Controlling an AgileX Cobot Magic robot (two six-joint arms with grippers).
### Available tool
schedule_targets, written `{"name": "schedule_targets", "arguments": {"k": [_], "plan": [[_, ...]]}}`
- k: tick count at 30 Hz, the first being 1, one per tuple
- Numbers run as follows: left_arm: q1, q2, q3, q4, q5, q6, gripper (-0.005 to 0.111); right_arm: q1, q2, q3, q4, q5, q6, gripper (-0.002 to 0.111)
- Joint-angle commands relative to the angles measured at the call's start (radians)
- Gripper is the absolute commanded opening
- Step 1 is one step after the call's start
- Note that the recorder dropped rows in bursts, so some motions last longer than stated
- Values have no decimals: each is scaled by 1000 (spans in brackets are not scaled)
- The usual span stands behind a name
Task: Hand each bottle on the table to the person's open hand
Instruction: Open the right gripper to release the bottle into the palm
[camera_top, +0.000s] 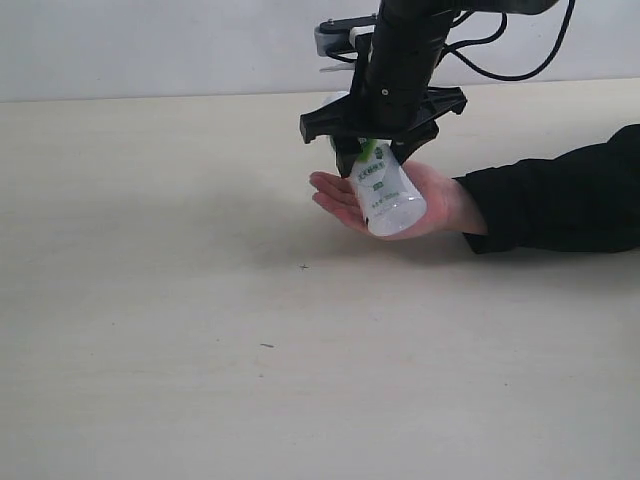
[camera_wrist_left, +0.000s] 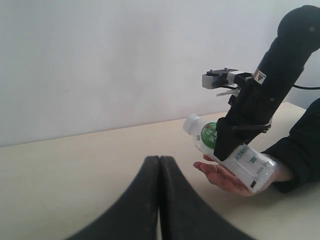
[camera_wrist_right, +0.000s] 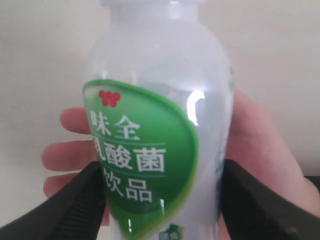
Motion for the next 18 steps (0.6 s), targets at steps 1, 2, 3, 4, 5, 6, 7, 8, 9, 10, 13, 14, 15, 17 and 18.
{"name": "schedule_targets", "arguments": {"k": [1, 2, 3, 4, 5, 6, 7, 8, 9, 10, 13, 14, 15, 17, 18], "plan": [[-6, -7, 7, 1, -1, 0, 0, 1, 9, -12, -13, -21, -1, 8], [-6, -7, 7, 1, -1, 0, 0, 1, 9, -12, -13, -23, -1, 9], [-6, -7, 7, 1, -1, 0, 0, 1, 9, -12, -13, -23, -1, 12], [-6, -7, 7, 1, -1, 0, 0, 1, 9, -12, -13, -26, -1, 14], [-6, -7, 7, 1, -1, 0, 0, 1, 9, -12, -13, -30, -1, 17], [-6, -7, 7, 1, -1, 0, 0, 1, 9, -12, -13, -33, -1, 20], [-6, -7, 7, 1, -1, 0, 0, 1, 9, -12, -13, -35, -1, 23], [-6, -7, 7, 1, -1, 0, 0, 1, 9, -12, -13, -39, -1, 26], [-6, -7, 7, 1, -1, 0, 0, 1, 9, -12, -13, -41, -1, 30], [-6, -7, 7, 1, -1, 0, 0, 1, 9, -12, -13, -45, -1, 35], [-6, -7, 7, 1, -1, 0, 0, 1, 9, -12, -13, -52, -1, 49], [-6, -7, 7, 1, -1, 0, 0, 1, 9, -12, -13, -52, -1, 54], [-6, -7, 7, 1, -1, 0, 0, 1, 9, -12, -13, -52, -1, 59], [-6, -7, 7, 1, -1, 0, 0, 1, 7, -12, -13, -52, -1, 67], [-6, -7, 7, 1, -1, 0, 0, 1, 7, -12, -13, -52, -1, 71]]}}
